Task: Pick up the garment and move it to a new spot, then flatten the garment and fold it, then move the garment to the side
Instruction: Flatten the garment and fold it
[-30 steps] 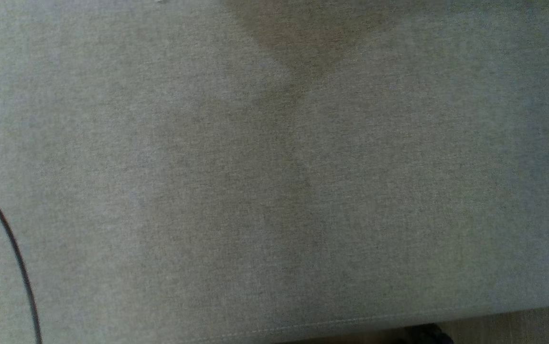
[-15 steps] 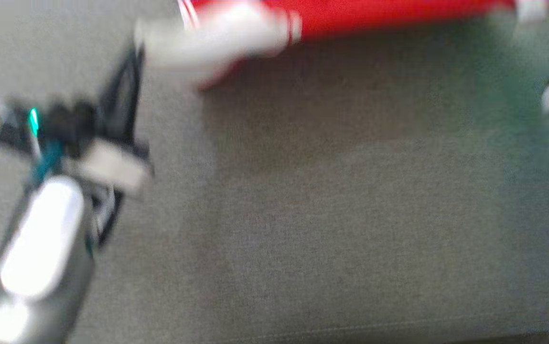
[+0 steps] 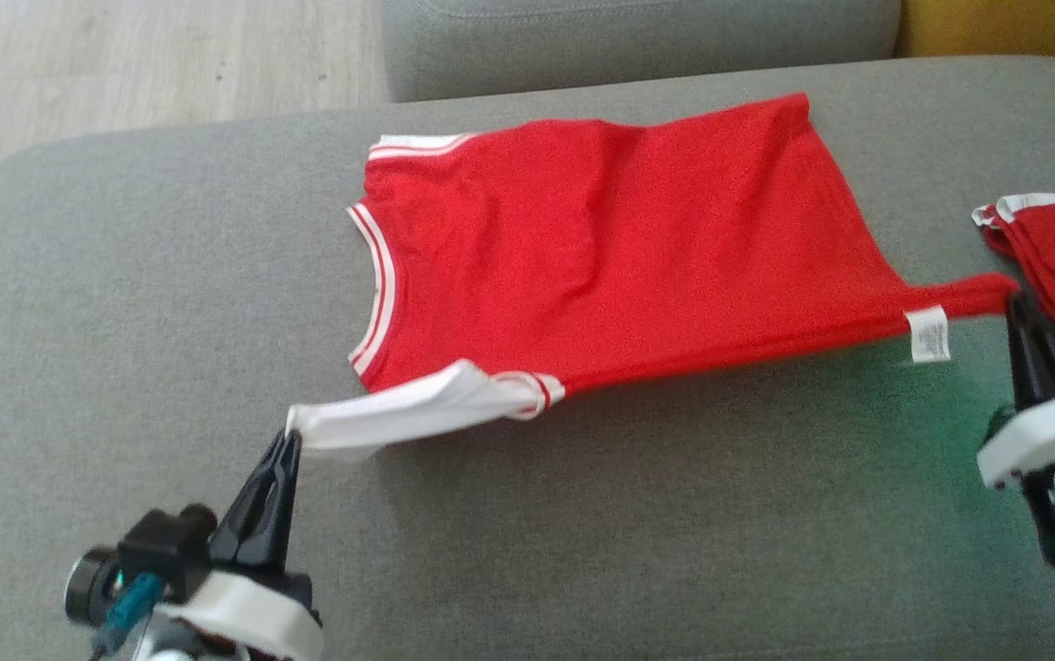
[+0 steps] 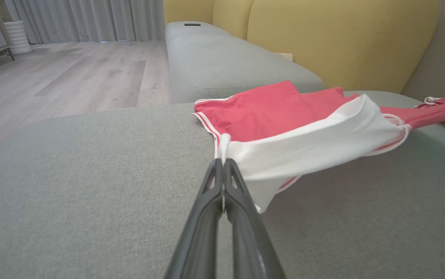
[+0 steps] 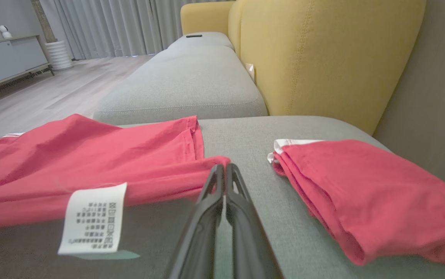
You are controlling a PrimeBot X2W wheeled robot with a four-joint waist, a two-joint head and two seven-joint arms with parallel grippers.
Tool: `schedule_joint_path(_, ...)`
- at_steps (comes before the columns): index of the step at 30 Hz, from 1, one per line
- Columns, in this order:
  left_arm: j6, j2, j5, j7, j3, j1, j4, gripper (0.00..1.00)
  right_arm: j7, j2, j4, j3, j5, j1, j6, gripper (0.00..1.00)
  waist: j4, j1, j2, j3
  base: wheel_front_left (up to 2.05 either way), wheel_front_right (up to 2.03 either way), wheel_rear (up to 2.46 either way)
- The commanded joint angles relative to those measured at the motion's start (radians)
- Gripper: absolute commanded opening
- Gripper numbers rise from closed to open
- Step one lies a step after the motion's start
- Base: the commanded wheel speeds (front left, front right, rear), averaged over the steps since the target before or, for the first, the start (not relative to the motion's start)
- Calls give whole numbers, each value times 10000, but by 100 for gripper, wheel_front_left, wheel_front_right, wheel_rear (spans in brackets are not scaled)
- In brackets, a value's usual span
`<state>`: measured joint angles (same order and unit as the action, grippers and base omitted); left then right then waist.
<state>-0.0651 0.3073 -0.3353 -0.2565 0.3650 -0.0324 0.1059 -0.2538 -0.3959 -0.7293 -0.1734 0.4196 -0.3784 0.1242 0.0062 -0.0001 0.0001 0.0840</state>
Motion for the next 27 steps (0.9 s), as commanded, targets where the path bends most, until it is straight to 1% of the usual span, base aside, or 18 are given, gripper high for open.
schedule_joint_path(1, -187, 146, 76, -53, -678, 167, -345, 0, 66, -219, 499, 243, -131, 226, 65, 0, 44, 1, -1, -76, 0, 0, 0)
schedule_joint_path(4, -266, 14, 104, -53, -842, -322, -484, 0, 412, 11, 1382, 892, -450, 1084, 65, 0, 48, 1, -1, -138, 0, 0, 0)
schedule_joint_path(7, -222, -135, 139, -53, -916, -562, -549, 0, 904, 344, 2397, 1528, -848, 1863, 65, 0, 73, 1, -1, -119, 0, 0, 0)
schedule_joint_path(11, -151, -409, 128, -53, -927, -452, -349, 0, 1640, 884, 3527, 2105, -1354, 2455, 65, 0, 107, 1, -1, -33, 0, 0, 0)
schedule_joint_path(14, -37, -548, 112, -53, -982, -62, 6, 0, 1996, 1163, 4010, 2344, -1652, 2530, 65, 0, 156, 1, -1, 103, 0, 0, 0)
schedule_joint_path(17, 45, -656, 121, -53, -991, 357, 348, 0, 2217, 1274, 4103, 2424, -1835, 2441, 65, 0, 204, 1, -1, 246, 0, 0, 0)
schedule_joint_path(18, 100, -700, 144, -53, -977, 616, 545, 0, 2316, 1324, 4105, 2440, -1937, 2349, 65, 0, 218, 1, -1, 323, 0, 0, 0)
schedule_joint_path(19, 219, -768, 193, -53, -941, 1210, 988, 0, 2445, 1425, 4037, 2468, -2099, 2094, 65, 0, 234, 1, -1, 508, 0, 0, 0)
schedule_joint_path(20, 219, -768, 193, -53, -941, 1210, 988, 0, 2445, 1425, 4037, 2468, -2099, 2094, 65, 0, 234, 1, -1, 508, 0, 0, 0)
schedule_joint_path(22, 359, -814, 295, -53, -879, 1891, 1417, 0, 2506, 1470, 3884, 2470, -2250, 1745, 65, 0, 252, 1, -1, 734, 0, 0, 0)
schedule_joint_path(23, 494, -847, 450, -53, -825, 2569, 1780, 0, 2489, 1508, 3699, 2432, -2364, 1374, 65, 0, 254, 1, -1, 952, 0, 0, 0)
schedule_joint_path(27, 765, -899, 739, -53, -653, 3705, 2603, 0, 2415, 1431, 3175, 2247, -2557, 628, 65, 0, 239, 1, -1, 1341, 0, 0, 0)
